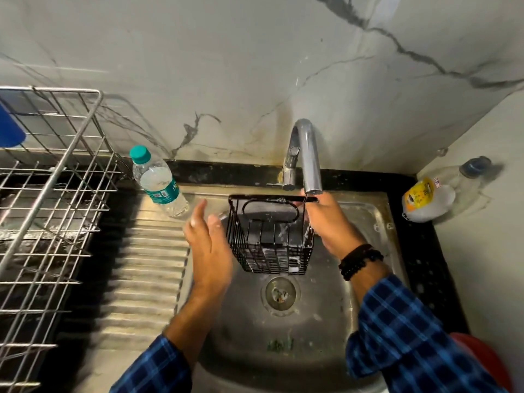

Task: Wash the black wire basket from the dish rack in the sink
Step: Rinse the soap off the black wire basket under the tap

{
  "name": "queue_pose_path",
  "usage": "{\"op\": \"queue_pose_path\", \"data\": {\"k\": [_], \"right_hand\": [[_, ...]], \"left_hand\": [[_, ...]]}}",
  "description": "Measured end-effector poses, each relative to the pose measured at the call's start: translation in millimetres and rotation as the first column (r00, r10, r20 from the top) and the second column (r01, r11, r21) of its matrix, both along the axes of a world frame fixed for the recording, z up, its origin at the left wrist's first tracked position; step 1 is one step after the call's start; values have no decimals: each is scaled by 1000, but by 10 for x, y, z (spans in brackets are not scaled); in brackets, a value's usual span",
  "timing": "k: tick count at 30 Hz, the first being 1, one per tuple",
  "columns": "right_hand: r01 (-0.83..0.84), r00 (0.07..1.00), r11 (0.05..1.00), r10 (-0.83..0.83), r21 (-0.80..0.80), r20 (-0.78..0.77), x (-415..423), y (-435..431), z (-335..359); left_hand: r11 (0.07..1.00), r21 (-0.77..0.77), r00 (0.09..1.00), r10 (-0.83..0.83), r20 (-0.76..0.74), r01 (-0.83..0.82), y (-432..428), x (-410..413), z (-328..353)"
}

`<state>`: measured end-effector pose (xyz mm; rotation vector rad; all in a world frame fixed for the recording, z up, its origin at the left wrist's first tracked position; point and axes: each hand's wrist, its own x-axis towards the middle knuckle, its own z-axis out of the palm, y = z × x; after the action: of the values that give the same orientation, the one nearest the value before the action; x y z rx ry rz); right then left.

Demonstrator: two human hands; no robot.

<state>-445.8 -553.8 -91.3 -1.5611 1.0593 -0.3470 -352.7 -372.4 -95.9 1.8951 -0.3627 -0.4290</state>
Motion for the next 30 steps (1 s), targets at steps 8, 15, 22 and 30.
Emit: {"op": "queue_pose_path", "data": {"k": [8,15,22,30], "right_hand": [[-193,981,975,189,-110,-48,28,40,53],[96,991,992,-103,82,81,-248,-233,-115],[174,929,870,-300,462,216,-393,-301,-231],[-290,949,796,166,-531,-270,-673,-464,152]], "left_hand": [[548,617,388,-836,388,565,-866,231,370],[547,357,495,-837,233,757,-735,789,87],[764,22,761,-644,79,645,-573,436,1],[667,483,561,-743,365,568,-963,272,224]]}}
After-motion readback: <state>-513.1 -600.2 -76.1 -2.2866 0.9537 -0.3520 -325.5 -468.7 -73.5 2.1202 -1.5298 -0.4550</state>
